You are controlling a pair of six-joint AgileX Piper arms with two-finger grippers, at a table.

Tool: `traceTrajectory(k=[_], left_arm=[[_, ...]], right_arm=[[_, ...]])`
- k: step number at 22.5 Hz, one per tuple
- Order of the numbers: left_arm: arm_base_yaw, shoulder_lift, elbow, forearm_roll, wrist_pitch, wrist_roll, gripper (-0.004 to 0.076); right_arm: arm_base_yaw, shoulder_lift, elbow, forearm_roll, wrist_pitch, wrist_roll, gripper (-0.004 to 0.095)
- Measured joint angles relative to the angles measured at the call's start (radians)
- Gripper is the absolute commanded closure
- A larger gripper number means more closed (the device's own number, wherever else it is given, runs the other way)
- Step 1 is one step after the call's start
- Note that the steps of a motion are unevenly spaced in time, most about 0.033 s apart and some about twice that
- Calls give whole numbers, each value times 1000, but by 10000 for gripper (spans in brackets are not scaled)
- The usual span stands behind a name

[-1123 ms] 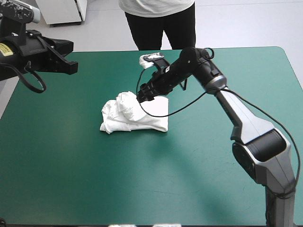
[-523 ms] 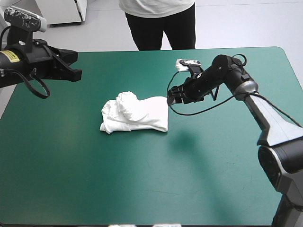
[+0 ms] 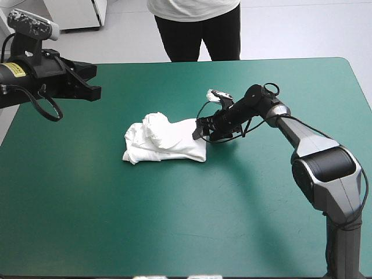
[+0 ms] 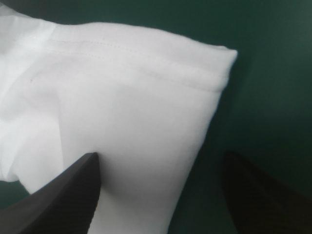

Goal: Fold the cloth

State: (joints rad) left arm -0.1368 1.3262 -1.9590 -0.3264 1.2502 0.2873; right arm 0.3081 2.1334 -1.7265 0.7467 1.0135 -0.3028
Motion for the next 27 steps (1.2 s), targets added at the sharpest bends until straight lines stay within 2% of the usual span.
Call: traceTrajectory(k=[3,5,9,10,15,17,19,21,27], left_arm=[[0,0,0,0,0,0,734],[0,0,0,0,0,0,734],[0,0,0,-5,0,0,734],[0,0,0,-10,0,0,734],[0,-23,0,-21,0,0,734],[0,-40,0,-22,0,0,734],[0,-57,0,-22,0,0,734],[0,-63,0,-24,0,0,734],[0,-64,0,-58,0,0,734]], right_arm=[[5,19,-6,27,-6,-5,330],[11,29,-10,40,-9,-8,439],[25,47,-12,49,-23,-13,809],[27,51,-12,49,-26,-16,930],[30,56,-12,11,-50,-1,908],[30,36,-15,-84,-51,54,908],[19,-15,-15,-310,-11,131,908],[-12,-46,-14,-457,38,163,908],[-188,-149,81,-703,141,180,908]])
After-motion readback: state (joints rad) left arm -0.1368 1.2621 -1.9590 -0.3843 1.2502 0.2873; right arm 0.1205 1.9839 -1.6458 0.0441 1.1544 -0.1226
